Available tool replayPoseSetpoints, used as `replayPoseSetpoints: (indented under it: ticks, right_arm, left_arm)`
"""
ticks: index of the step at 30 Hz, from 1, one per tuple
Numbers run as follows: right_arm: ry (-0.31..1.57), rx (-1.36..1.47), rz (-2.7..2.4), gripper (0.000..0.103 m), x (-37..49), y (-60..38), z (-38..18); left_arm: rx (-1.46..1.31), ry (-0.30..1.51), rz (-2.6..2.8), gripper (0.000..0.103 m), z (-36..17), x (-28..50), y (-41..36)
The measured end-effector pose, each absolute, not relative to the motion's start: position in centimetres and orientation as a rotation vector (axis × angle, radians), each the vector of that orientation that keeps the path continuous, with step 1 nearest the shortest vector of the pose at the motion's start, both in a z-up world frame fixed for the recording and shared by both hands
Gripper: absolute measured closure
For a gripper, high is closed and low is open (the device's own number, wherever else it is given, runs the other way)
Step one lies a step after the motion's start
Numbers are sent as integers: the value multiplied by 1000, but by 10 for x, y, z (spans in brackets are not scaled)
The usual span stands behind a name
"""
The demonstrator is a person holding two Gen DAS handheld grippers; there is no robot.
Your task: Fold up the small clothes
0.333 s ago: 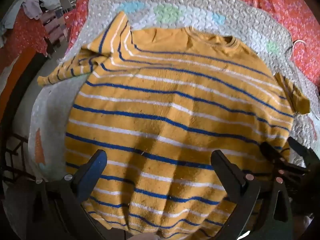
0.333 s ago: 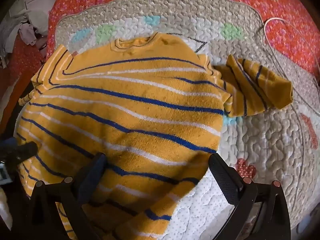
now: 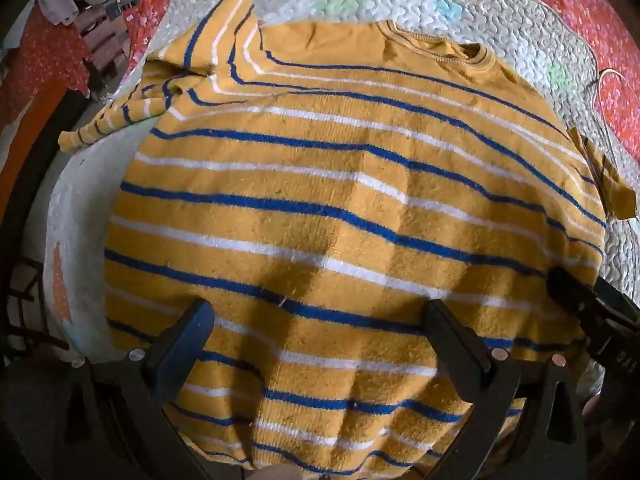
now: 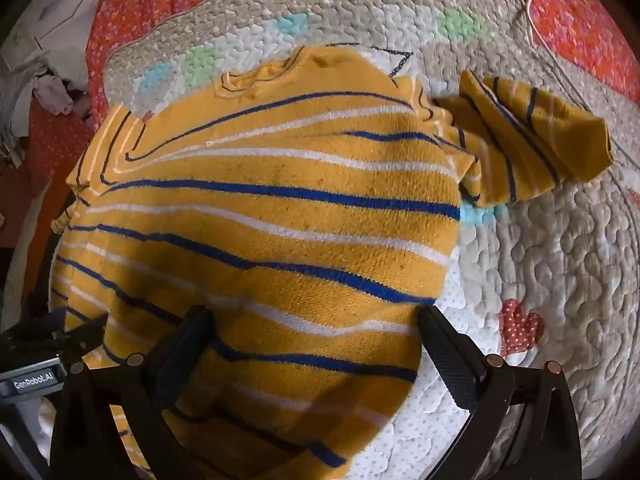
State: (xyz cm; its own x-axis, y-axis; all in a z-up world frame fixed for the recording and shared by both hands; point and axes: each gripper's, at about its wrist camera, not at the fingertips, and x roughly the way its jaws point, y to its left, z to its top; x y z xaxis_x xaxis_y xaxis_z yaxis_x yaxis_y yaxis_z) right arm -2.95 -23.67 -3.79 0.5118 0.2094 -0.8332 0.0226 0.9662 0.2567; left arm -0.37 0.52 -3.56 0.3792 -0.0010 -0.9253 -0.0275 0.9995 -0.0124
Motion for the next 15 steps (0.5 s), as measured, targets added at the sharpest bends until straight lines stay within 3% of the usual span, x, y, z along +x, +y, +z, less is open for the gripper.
replayPoseSetpoints:
  ticks: [15]
  right_arm:
    - [968,322,104,0,-40,-239,-41]
  left_arm:
    - [-57,1203,6,0,-47,4,8]
